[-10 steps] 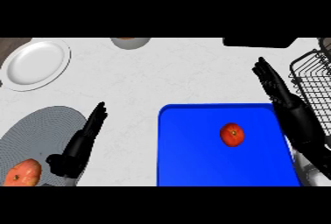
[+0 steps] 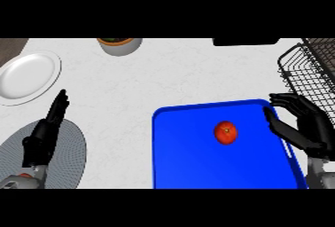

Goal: Pick the tomato from the tray and place it in the tiered basket

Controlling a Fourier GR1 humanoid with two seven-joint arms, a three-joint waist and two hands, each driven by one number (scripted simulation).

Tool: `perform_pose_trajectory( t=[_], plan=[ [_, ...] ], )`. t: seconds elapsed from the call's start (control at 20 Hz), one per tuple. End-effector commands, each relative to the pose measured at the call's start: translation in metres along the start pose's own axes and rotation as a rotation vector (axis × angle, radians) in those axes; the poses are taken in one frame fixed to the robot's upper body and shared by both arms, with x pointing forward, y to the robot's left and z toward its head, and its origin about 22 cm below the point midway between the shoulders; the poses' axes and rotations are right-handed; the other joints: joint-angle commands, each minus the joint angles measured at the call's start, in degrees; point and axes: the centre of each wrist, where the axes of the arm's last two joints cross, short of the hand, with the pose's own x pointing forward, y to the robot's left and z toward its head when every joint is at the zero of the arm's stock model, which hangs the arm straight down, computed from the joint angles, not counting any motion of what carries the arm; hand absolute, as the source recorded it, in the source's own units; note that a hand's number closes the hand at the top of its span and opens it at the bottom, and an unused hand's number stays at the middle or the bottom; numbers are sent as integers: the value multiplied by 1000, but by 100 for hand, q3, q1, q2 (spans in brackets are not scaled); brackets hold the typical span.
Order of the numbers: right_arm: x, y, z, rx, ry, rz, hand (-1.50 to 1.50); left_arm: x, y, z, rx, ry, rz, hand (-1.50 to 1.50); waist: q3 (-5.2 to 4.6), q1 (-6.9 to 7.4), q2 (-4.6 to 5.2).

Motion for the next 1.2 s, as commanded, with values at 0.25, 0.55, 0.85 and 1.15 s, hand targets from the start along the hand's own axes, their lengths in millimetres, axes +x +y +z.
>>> perform_pose_trajectory(
  t=[0.25, 0.55, 0.85, 1.15],
  plan=[
    [21, -9, 51, -257, 220, 139, -150, 13, 9, -17, 32, 31, -74, 0, -25, 126, -56],
    [71, -34, 31, 120, 360, 497, -150, 32, -1, -35, 25, 23, -69, 0, -47, 189, -36],
    [130, -15, 3, 238, 457, 648, -150, 38, -17, -43, 1, 29, -54, 0, -32, 292, -11],
    [125, 16, -31, 234, 566, 672, -150, 17, -7, -29, 26, 12, -73, 0, -21, 297, -20]
  ],
)
